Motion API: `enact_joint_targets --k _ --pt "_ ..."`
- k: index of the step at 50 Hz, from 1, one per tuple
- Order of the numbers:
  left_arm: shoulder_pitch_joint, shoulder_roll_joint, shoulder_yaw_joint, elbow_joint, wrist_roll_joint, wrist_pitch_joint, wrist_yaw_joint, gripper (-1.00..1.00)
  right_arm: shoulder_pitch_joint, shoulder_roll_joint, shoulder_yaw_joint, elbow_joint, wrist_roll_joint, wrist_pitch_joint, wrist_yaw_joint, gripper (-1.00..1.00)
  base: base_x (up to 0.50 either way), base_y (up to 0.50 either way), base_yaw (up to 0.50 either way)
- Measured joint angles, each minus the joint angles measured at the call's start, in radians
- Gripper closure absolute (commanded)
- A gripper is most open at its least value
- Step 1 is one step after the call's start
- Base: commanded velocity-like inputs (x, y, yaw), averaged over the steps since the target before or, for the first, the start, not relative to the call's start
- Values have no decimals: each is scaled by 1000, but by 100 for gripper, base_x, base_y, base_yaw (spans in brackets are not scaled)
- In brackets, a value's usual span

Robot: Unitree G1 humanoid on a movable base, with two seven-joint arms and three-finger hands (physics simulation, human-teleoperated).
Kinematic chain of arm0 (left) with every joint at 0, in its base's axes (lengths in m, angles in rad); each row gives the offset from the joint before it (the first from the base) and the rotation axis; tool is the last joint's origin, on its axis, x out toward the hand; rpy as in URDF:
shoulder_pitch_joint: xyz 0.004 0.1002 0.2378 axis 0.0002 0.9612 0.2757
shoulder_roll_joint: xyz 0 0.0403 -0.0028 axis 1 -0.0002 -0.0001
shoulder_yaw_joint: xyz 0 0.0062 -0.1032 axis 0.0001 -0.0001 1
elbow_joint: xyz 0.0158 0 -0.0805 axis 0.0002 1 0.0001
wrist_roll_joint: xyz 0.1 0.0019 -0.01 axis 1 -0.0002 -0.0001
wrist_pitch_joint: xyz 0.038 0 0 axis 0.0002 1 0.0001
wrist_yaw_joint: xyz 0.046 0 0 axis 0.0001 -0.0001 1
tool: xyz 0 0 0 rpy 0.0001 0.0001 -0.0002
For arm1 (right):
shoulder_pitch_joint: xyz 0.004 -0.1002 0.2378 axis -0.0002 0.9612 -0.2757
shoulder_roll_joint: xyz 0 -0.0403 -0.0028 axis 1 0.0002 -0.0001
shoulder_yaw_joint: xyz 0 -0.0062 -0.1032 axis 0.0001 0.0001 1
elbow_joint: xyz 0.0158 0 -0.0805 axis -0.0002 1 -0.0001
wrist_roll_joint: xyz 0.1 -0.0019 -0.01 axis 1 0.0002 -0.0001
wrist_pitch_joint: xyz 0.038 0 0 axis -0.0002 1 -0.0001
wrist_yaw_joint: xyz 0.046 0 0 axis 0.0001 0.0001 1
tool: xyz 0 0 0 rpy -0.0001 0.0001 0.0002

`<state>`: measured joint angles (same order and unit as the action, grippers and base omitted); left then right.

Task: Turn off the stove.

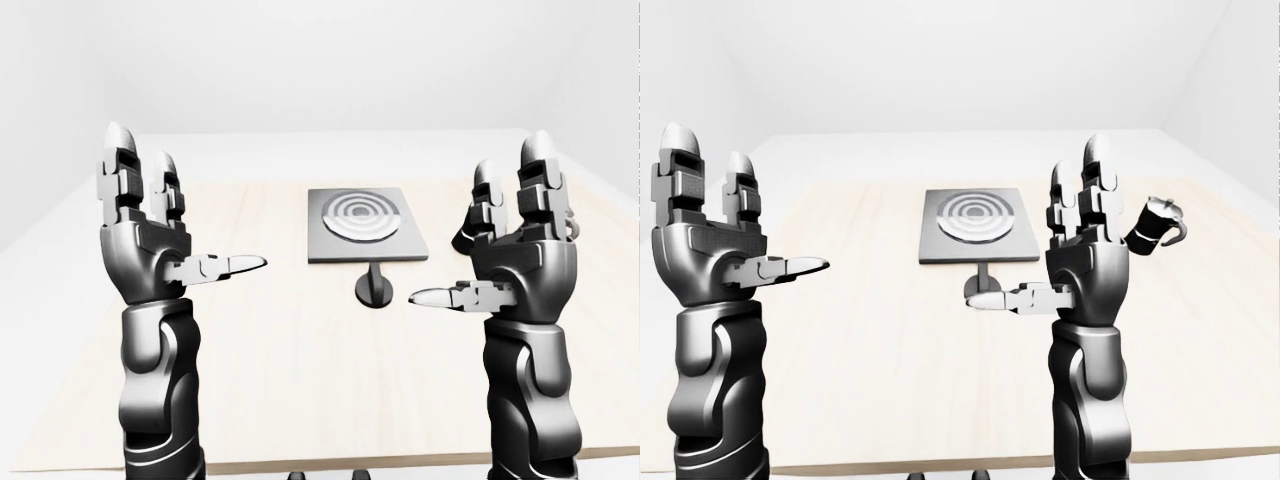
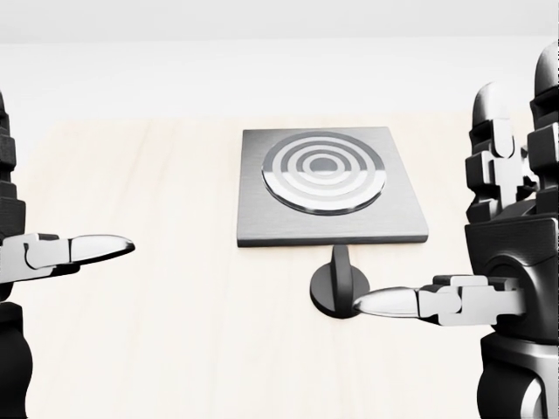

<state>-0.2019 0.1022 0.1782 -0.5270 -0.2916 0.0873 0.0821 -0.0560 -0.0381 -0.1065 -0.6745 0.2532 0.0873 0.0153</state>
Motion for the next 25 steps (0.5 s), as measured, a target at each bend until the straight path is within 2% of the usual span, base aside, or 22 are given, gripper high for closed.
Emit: enact_joint_targets --k 20,25 --pt "-1 4 6 5 -3 0 4 -100 13 3 7 10 -6 0 2 -100 50 0 0" --pt "-2 6 7 7 -4 0 5 -100 16 5 11 25 -21 0 -11 -100 3 0 0"
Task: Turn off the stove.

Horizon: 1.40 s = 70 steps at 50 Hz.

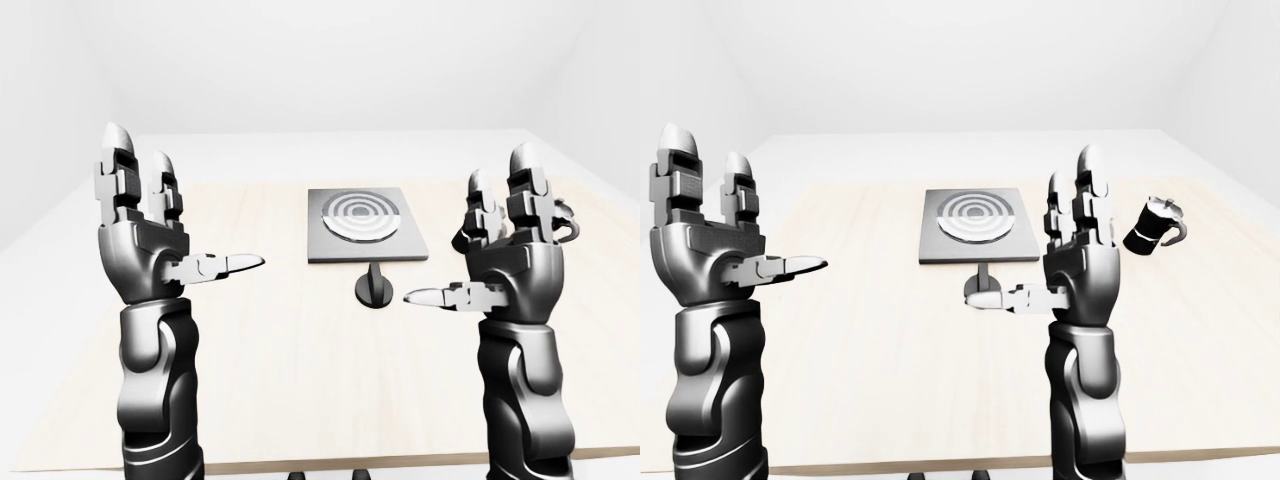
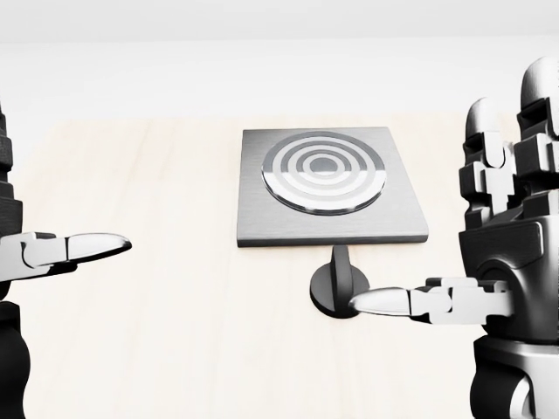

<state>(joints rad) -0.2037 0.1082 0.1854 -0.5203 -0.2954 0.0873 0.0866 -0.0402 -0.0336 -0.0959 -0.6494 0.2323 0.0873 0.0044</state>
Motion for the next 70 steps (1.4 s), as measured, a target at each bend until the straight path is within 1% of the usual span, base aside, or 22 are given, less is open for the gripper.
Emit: enact_joint_targets --k 10,15,25,39,70 --pt "-3 1 0 3 -1 0 1 -100 -16 2 15 58 -83 0 -47 -100 0 0 0" --pt "-4 2 2 7 -2 0 2 -100 -23 2 20 86 -106 0 -47 -100 0 0 0" --pt "-7 4 4 11 -4 0 4 -100 -31 -6 20 104 -119 0 -6 -100 0 0 0" --pt "-9 6 5 8 -7 0 7 -100 -10 -1 27 133 -119 0 41 -100 0 0 0" --pt "-7 6 5 13 -8 0 7 -100 59 8 36 291 -151 0 80 -100 0 0 0"
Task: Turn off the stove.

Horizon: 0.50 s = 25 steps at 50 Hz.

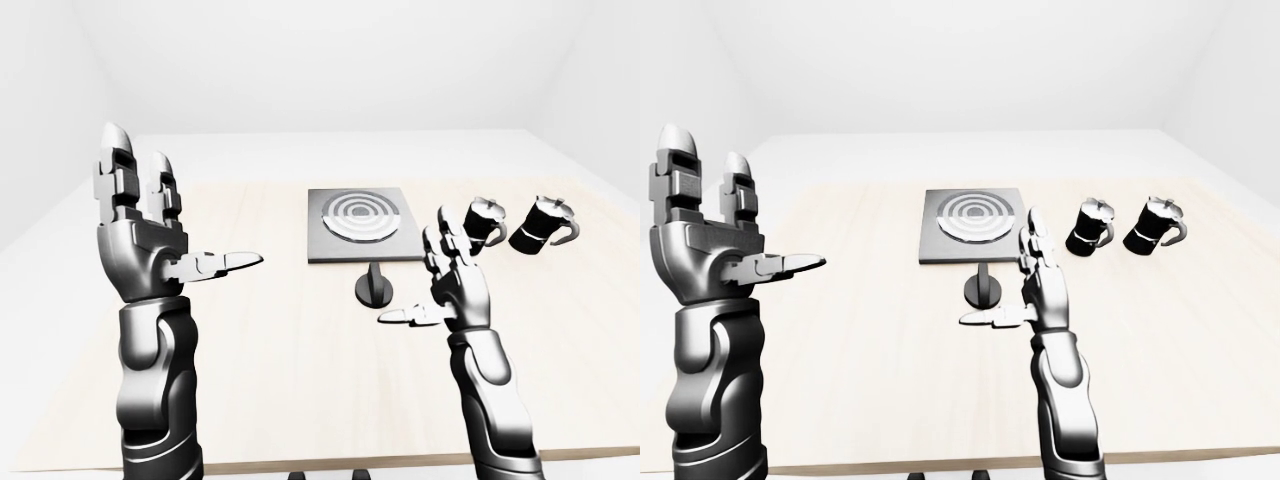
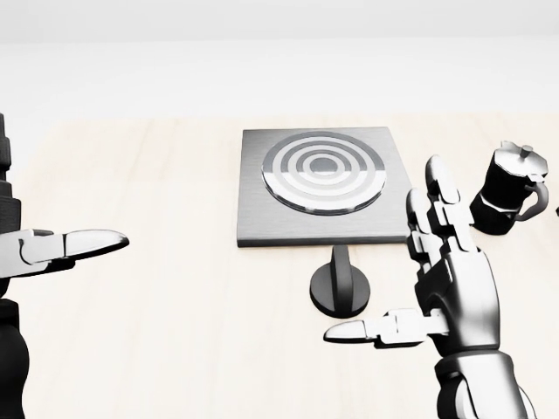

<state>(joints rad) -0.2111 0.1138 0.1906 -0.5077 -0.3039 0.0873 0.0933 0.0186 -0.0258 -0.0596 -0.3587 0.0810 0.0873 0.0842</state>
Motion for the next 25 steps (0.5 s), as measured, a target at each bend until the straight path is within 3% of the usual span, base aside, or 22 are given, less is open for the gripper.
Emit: enact_joint_targets --k 25 --pt "3 -1 0 -3 -1 0 1 -100 -21 5 23 151 -21 0 15 -100 0 0 0"
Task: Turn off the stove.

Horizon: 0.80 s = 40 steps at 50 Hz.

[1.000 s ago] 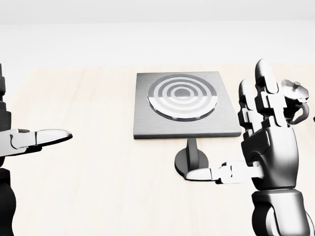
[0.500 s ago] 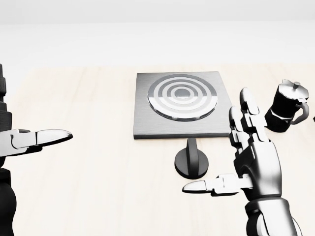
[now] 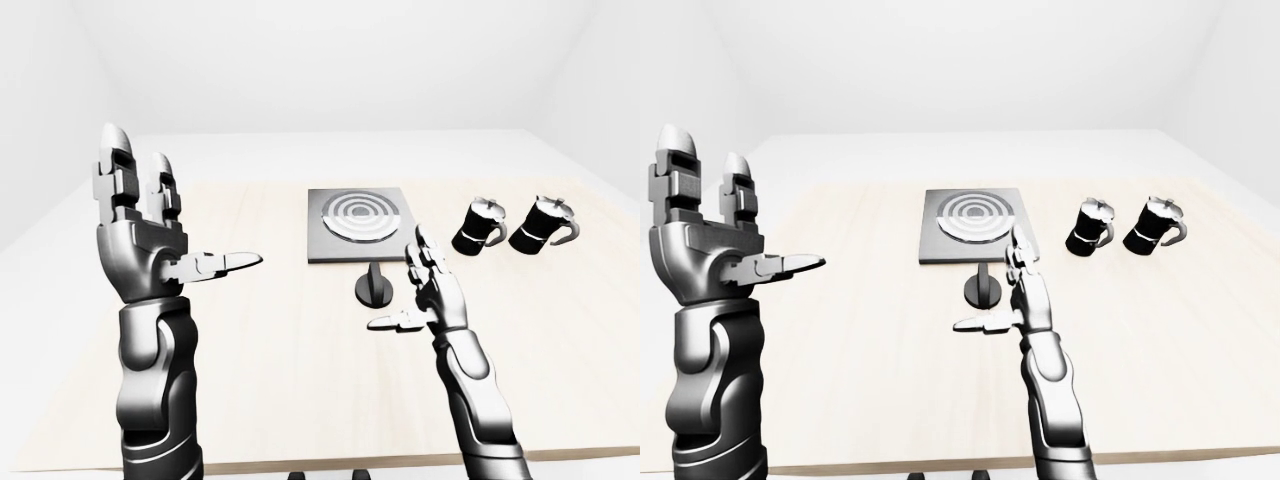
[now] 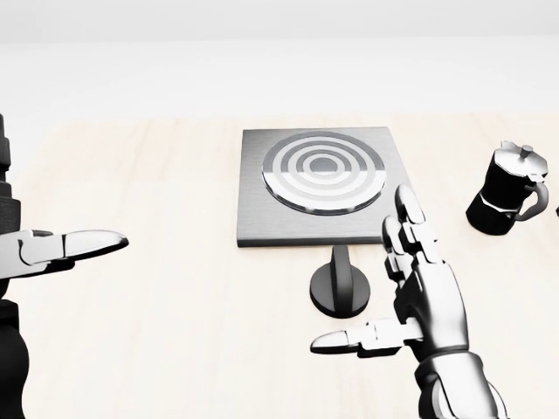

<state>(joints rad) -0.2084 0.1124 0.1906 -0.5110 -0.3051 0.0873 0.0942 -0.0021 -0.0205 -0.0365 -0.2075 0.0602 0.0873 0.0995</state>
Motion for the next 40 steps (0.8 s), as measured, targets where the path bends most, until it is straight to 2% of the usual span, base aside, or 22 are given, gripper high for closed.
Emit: enact_joint_targets --k 15,40 --pt "0 2 2 2 -1 0 1 -100 -15 7 26 116 -13 0 12 -100 0 0 0" --pt "3 6 10 1 -6 0 -1 -100 -46 3 21 202 -15 0 15 -100 0 0 0"
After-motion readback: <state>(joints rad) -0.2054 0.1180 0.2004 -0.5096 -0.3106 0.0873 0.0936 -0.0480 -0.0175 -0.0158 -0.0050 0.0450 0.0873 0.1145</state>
